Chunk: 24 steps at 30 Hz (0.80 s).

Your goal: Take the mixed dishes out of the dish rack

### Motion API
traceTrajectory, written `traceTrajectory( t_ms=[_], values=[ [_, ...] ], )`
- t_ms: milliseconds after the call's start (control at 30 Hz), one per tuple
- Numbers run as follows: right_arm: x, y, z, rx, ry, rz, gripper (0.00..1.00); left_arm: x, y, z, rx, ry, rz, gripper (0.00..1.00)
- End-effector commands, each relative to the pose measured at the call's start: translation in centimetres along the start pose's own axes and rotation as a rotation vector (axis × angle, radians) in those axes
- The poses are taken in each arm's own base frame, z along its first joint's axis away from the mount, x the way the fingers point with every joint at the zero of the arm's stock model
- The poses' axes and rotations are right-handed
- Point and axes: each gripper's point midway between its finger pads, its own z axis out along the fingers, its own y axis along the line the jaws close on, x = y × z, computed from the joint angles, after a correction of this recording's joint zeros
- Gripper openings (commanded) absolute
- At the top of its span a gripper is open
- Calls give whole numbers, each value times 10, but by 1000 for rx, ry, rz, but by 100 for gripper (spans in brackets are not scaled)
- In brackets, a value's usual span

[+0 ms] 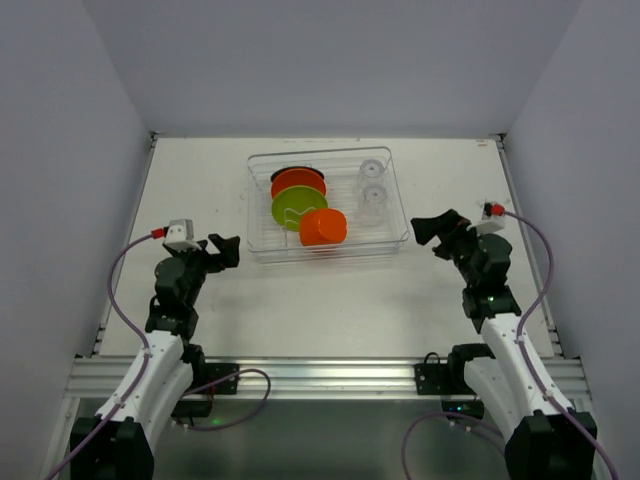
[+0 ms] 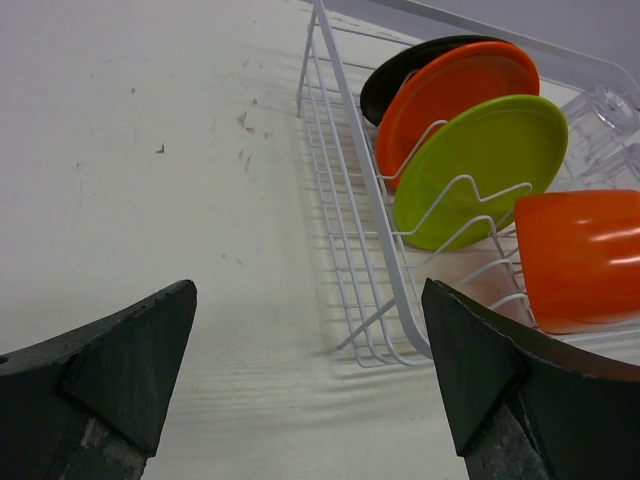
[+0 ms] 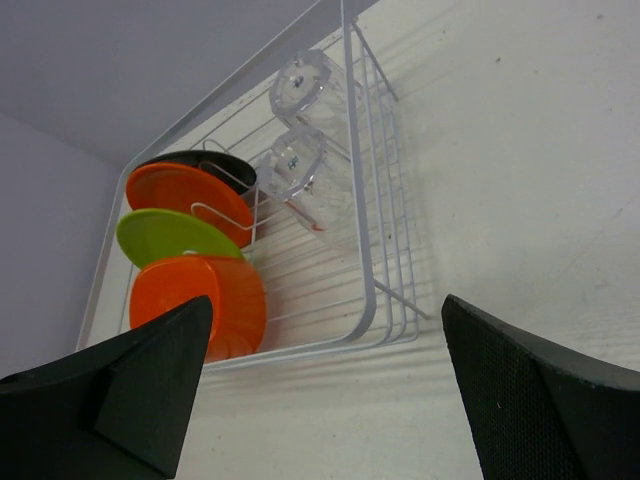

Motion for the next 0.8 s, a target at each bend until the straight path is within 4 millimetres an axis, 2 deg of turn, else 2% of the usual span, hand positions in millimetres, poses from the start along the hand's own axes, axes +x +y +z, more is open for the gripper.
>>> traceTrajectory(
  t_ms=[0,67,100,167,200,267,300,333,367,400,433,467,500,533,567,633,667,700,767],
  values=[
    [-48,30,-4,13,-57,-62,99,-14,-7,1,22,-39,1,100],
    [-50,36,-4,22,-13,-66,99,-13,-7,2,19,-34,1,100],
    [-60,48,-1,11,4,-71,99,-13,-6,2,13,-33,-1,100],
    [-60,54,2,22,62,-76,99,-11,-5,3,9,-21,-2,100],
    [-73,73,2,-15,64,-102,99,-12,-5,3,10,-23,-1,100],
    [-61,75,13,11,156,-116,99,-12,-5,3,8,-18,-2,100],
    [-72,89,15,-6,152,-147,99,-12,-5,4,6,-19,-2,100],
    [-66,84,26,30,184,-157,99,-12,-5,4,6,-18,-3,100],
    [-67,97,28,17,204,-192,99,-12,-5,4,7,-16,-3,100],
    [-65,100,32,25,218,-203,99,-11,-5,4,3,-15,-3,100],
    [-56,95,43,52,259,-208,99,-12,-4,4,3,-15,-3,100],
    [-49,98,45,51,296,-212,99,-12,-4,4,1,-14,-3,100],
    [-53,105,50,39,299,-212,99,-12,-4,4,0,-15,-3,100],
    [-50,105,55,42,316,-212,99,-12,-4,4,1,-13,-1,100],
    [-38,101,63,58,364,-212,99,-12,-4,4,-1,-14,-3,100],
    [-39,107,72,59,386,-226,99,-11,-4,4,-2,-11,-3,100],
    [-31,105,74,83,423,-238,99,-10,-4,4,-3,-8,-3,100],
    [-29,106,86,98,445,-260,99,-11,-4,4,0,-10,-3,100],
    [-18,103,91,144,500,-281,99,-10,-4,5,-2,-4,-4,100]
  ],
)
